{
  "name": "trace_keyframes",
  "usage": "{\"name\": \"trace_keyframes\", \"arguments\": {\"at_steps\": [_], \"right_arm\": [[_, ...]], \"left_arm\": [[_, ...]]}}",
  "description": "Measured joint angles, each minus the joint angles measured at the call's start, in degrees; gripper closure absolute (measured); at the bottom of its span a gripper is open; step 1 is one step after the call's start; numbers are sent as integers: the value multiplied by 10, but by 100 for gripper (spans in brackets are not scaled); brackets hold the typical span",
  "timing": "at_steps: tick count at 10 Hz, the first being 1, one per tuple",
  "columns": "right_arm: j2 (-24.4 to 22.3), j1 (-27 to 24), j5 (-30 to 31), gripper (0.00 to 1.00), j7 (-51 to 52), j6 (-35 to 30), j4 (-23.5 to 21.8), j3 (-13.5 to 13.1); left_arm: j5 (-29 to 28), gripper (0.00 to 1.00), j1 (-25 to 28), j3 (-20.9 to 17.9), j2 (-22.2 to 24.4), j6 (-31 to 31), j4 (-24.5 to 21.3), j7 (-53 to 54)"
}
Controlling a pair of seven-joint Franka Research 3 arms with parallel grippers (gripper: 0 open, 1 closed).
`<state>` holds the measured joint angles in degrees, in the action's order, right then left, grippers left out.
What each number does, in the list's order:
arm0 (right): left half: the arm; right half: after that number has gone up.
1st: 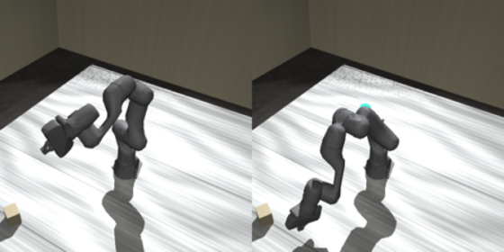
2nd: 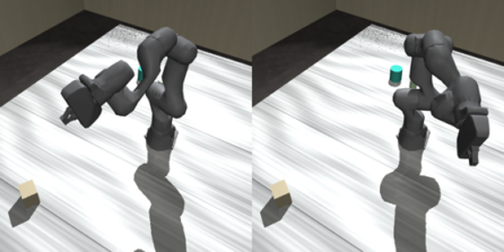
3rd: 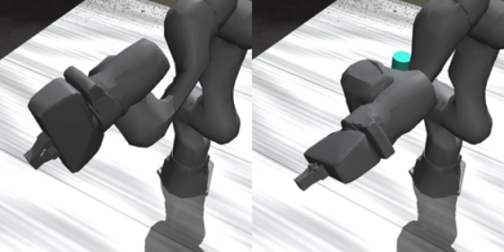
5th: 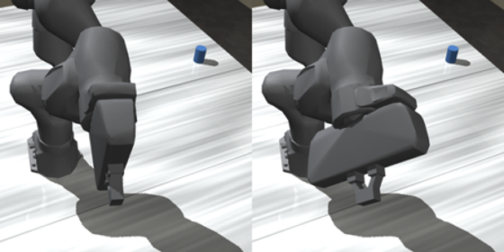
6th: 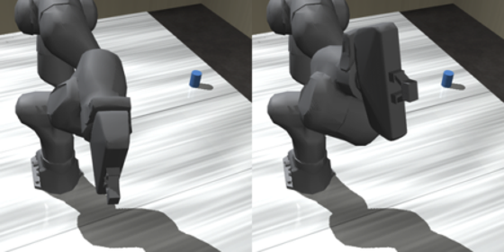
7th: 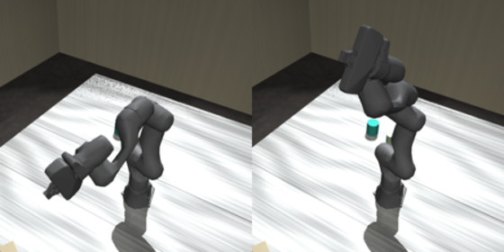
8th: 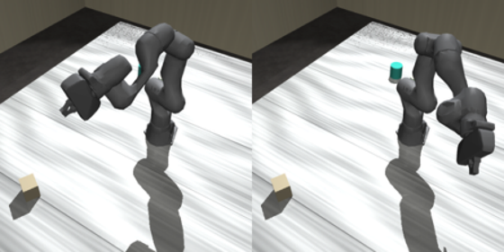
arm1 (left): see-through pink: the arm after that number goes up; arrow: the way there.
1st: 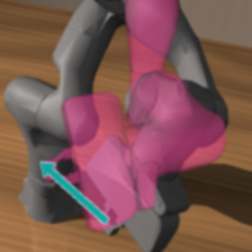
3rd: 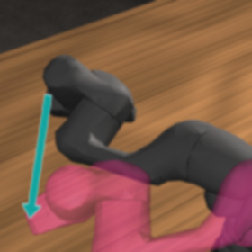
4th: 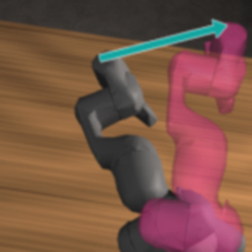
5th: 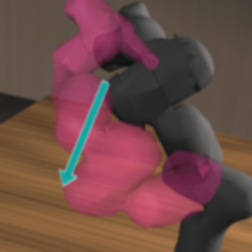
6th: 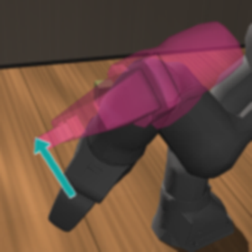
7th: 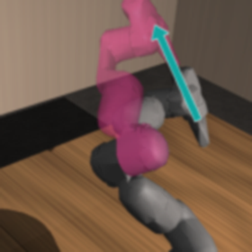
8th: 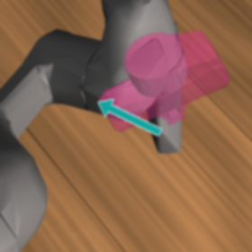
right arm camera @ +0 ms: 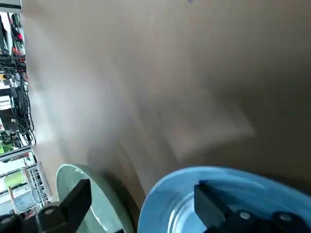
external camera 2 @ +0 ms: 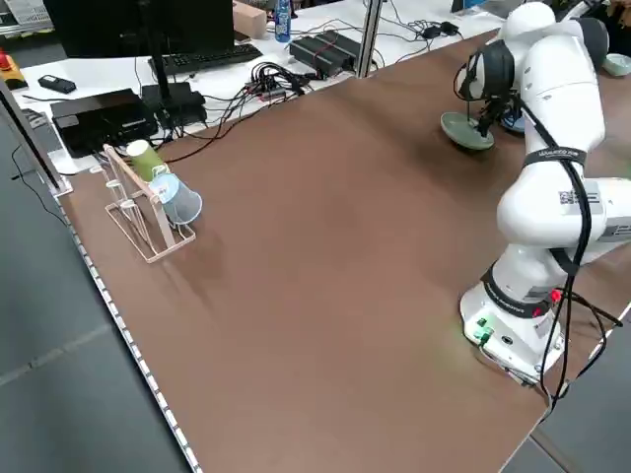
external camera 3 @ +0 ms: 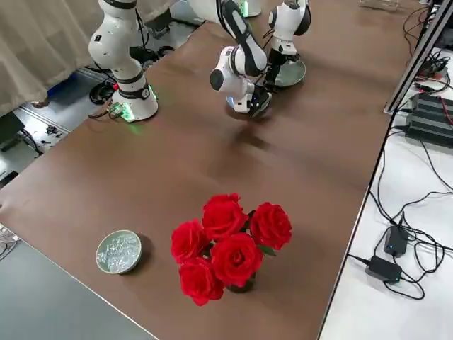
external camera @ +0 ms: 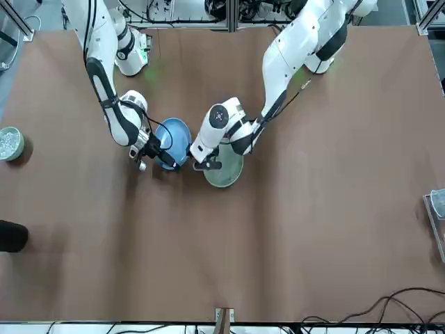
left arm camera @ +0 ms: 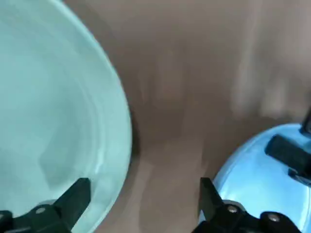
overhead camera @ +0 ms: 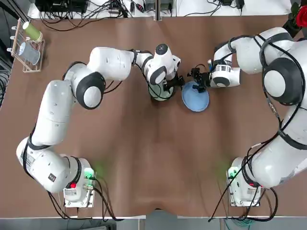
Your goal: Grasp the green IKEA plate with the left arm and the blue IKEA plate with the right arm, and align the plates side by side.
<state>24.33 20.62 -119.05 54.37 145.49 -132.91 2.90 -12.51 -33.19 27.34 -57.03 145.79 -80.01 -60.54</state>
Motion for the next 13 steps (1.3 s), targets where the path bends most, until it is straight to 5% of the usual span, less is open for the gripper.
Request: {"name": "trace_keyframes", "arguments": {"at_steps": [13], "right_arm": [[4, 34, -33, 4, 0, 31, 19, 0]], "left_arm": [[0, 0, 13, -1, 5, 29, 6, 2]]}}
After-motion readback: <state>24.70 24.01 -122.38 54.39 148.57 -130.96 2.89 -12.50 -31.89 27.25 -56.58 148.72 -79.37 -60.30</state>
